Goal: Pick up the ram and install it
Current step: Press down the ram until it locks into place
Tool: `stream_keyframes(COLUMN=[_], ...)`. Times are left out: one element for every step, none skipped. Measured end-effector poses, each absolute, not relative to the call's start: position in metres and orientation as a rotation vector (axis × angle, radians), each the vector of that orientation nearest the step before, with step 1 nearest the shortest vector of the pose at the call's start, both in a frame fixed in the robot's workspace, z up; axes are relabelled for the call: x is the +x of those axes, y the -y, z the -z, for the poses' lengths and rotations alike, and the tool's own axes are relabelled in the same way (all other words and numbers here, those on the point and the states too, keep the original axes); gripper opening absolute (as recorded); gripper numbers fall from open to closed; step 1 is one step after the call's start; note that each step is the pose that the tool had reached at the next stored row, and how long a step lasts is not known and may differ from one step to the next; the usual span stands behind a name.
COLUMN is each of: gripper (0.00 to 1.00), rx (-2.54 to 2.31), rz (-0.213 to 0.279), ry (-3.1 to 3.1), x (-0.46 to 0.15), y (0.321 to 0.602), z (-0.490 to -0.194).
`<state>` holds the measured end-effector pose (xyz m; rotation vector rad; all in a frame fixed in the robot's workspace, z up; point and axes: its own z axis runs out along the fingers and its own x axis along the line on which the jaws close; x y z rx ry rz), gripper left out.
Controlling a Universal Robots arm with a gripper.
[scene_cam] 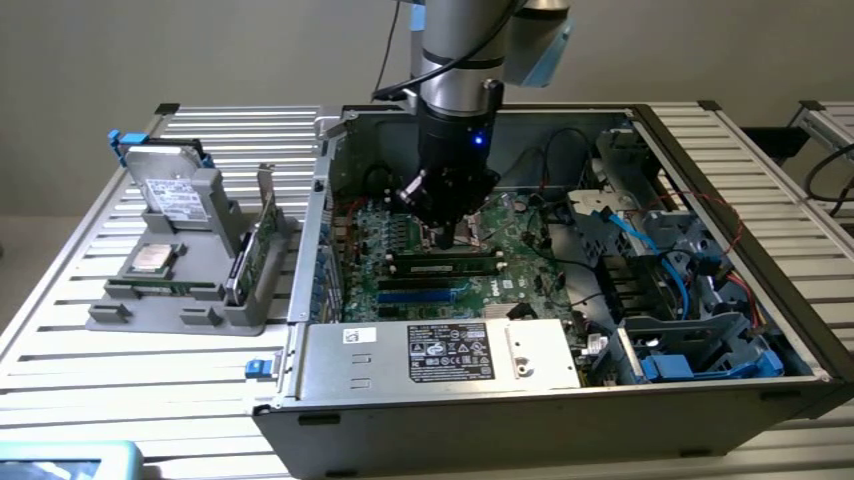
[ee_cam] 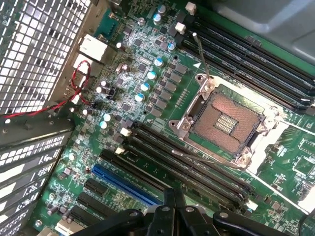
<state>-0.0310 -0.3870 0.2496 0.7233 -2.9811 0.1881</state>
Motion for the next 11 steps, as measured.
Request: stream_keyframes(gripper=[0.11, 0.11, 0.11, 0.11, 0.11, 0.11, 0.11, 0.11, 0.11, 0.11, 0.11], rx=[0.706, 0.689, 0.671, 0.653, 0.635, 0.618, 0.6, 0.582, 0.565, 0.547, 0.529], rz=[-0.188, -0.188, -0.188, -0.188, -0.188, -0.188, -0.188, -0.188, -0.188, -0.188, -0.187], ry=[2.986, 2.991, 2.995, 3.0, 3.005, 3.009, 3.014, 3.018, 3.022, 3.026, 3.03], x=[-0.031, -0.031, -0.031, -0.031, -0.031, -0.031, -0.031, -0.031, -0.031, -0.031, -0.031], y=[0.387, 0.387, 0.387, 0.387, 0.387, 0.387, 0.387, 0.387, 0.387, 0.387, 0.387], z=[-0.2496, -0.2496, -0.2496, -0.2496, -0.2496, -0.2497, -0.2496, -0.2496, -0.2496, -0.2496, -0.2496])
